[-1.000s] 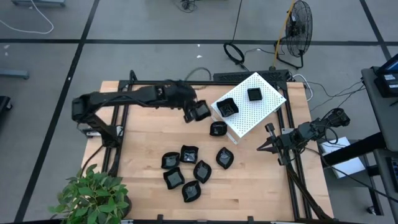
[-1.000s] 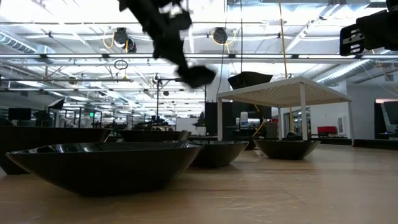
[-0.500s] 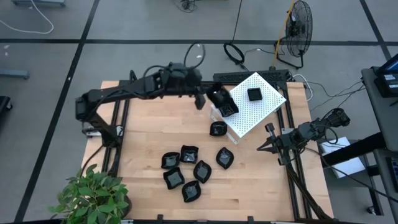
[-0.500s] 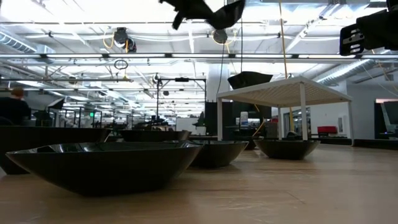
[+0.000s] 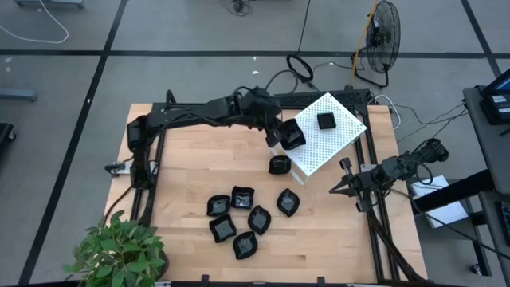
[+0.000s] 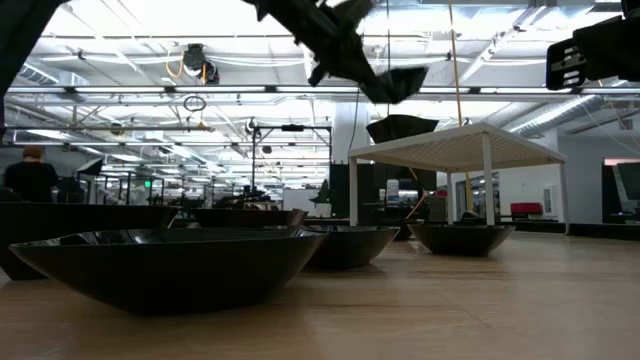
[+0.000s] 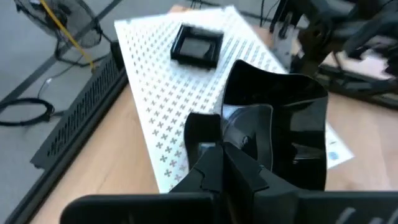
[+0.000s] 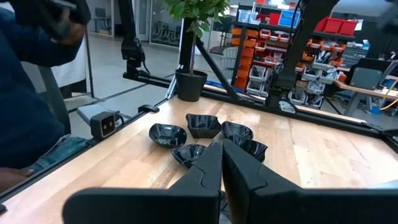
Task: Pick & Place Mini shaped plates
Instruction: Stack the black distorted square plate on top of the black distorted square plate on the shelf, then stack the black distorted square plate on top of the black distorted square plates on the shelf
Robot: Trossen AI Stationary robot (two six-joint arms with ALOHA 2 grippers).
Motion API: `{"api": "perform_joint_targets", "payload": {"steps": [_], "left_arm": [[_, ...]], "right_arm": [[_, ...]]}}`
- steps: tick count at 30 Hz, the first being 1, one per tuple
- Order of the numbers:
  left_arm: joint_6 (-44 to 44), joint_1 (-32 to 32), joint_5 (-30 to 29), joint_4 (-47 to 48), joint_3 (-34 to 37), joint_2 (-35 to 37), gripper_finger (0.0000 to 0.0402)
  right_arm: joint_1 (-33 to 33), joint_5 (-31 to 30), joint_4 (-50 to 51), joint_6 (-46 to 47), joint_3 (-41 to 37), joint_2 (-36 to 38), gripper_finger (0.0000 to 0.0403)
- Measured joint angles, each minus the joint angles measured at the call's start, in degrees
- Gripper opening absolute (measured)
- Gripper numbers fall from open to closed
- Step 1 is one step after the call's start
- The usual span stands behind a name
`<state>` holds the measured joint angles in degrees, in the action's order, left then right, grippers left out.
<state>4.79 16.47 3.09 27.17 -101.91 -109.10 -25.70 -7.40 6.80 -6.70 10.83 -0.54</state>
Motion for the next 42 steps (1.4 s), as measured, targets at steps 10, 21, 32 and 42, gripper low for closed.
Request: {"api": "perform_joint_targets", "payload": {"steps": [10, 21, 32, 42], "left_arm": [[0.1, 0.5, 0.0, -0.3, 0.0, -2.1, 0.0018], [0.0, 0.5, -0.1, -1.2, 0.1, -2.1, 0.0012], [-3.0, 0.5, -0.2, -1.2, 0.2, 0.8, 0.0028], [-0.7, -3.6, -1.2, 19.9, 0.2, 9.8, 0.0105]], "right_arm": [[0.0, 0.0, 0.0, 0.0, 0.0, 0.0, 0.0], [0.0, 0.0, 0.0, 0.0, 0.0, 0.0, 0.0], [0.0, 0.0, 0.0, 0.0, 0.0, 0.0, 0.0], [0.0, 0.0, -0.1, 0.0, 0.0, 0.0, 0.0]]}}
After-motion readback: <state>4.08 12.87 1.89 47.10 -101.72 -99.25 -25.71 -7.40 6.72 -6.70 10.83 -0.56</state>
